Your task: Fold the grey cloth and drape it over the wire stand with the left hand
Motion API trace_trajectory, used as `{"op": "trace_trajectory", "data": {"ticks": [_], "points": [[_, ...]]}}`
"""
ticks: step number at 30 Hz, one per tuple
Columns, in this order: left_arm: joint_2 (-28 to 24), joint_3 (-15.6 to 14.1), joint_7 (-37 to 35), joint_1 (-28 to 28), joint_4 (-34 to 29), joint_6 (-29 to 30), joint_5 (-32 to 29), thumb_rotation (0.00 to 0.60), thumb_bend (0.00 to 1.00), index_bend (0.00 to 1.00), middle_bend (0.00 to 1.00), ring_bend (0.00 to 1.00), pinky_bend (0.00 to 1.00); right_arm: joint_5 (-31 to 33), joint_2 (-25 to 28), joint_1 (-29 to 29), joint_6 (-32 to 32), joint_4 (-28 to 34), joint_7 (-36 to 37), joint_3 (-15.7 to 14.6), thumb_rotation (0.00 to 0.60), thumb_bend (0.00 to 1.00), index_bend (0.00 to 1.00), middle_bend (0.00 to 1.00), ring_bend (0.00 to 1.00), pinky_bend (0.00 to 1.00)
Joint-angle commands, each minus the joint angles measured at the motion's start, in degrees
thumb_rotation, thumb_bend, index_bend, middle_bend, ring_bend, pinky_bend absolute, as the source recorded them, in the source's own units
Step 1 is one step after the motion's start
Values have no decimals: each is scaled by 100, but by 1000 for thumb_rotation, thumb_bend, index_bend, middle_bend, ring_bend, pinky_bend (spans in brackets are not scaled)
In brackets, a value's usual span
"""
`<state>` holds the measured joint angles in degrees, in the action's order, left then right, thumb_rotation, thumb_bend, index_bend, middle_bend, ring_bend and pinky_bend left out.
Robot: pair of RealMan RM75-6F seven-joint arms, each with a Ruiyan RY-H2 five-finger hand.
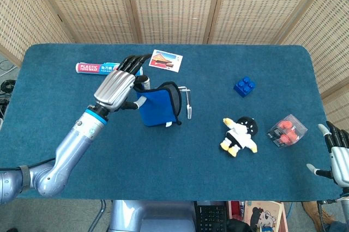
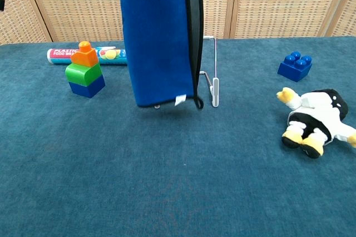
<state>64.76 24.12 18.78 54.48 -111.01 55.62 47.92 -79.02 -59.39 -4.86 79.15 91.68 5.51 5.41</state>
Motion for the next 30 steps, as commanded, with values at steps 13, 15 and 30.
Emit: {"op": "trace_trajectory", "data": {"ticks": [13,15,30], "points": [[51,870,339,1483,1233,-191,-1630,600,461,838,0,0,0,335,-35,-114,-312,-153,64,106,600,0,0,0,0,0],[163,916,271,1635,1504,-250,-1663,600,461,839,0,0,0,391,-48,-131,-359,-187,43,119,600,0,0,0,0,0],[1470,665,-53,2425,3674,-654,-1837,600,473,845,0,0,1,725,-115,-206,-546,-282,-100,224,600,0,0,0,0,0]]}}
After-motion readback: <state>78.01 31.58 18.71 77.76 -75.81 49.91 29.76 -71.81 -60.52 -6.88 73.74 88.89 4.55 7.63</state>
